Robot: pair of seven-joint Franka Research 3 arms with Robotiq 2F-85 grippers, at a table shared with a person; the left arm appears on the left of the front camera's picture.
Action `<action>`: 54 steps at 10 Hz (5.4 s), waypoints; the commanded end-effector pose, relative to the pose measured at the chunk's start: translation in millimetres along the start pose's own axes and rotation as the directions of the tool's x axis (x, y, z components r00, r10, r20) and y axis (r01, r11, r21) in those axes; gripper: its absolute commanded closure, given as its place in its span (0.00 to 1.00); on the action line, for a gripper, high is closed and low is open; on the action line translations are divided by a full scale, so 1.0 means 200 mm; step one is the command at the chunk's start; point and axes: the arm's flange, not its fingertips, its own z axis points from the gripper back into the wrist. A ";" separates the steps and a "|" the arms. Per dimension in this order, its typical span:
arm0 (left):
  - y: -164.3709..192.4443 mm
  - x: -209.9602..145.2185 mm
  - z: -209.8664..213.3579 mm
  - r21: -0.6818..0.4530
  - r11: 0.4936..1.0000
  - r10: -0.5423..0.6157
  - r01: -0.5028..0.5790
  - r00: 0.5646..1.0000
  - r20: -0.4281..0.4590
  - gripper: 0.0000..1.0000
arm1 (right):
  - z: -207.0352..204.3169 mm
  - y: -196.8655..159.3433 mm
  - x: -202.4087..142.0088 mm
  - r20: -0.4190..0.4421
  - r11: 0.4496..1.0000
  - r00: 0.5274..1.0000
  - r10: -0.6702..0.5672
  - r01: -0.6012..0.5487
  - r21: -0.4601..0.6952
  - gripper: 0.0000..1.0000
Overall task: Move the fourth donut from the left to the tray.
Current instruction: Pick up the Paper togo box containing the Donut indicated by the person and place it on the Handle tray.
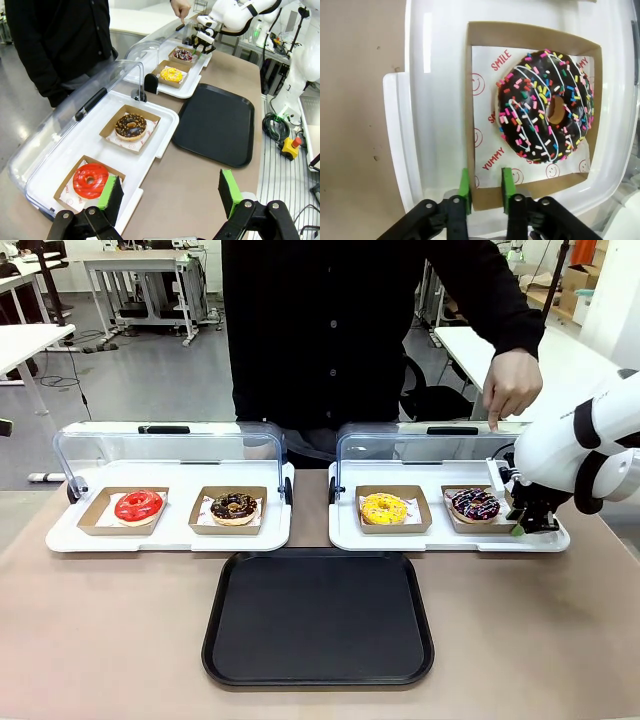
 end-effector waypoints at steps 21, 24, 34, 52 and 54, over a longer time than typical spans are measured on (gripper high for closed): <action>0.01 0.01 0.00 -0.002 1.000 -0.020 0.020 0.999 0.027 0.00 | 0.56 0.48 0.57 0.091 0.998 0.996 -0.017 0.023 -0.059 0.98; 0.01 0.01 0.00 -0.002 1.000 -0.020 0.020 0.999 0.027 0.00 | 0.59 0.64 0.68 0.132 0.999 0.991 0.011 -0.006 -0.034 0.98; 0.01 0.01 0.00 -0.002 1.000 -0.020 0.020 0.999 0.027 0.00 | 0.49 0.94 1.06 0.094 0.984 0.985 -0.147 0.155 -0.088 0.98; 0.01 0.01 0.00 -0.002 1.000 -0.020 0.020 0.999 0.027 0.00 | 0.17 1.70 1.18 0.054 1.000 0.998 -0.013 0.014 -0.026 0.98; 0.01 0.01 0.00 -0.002 1.000 -0.020 0.020 0.999 0.027 0.00 | 0.18 1.69 1.18 0.053 0.999 0.999 -0.009 0.011 -0.033 0.42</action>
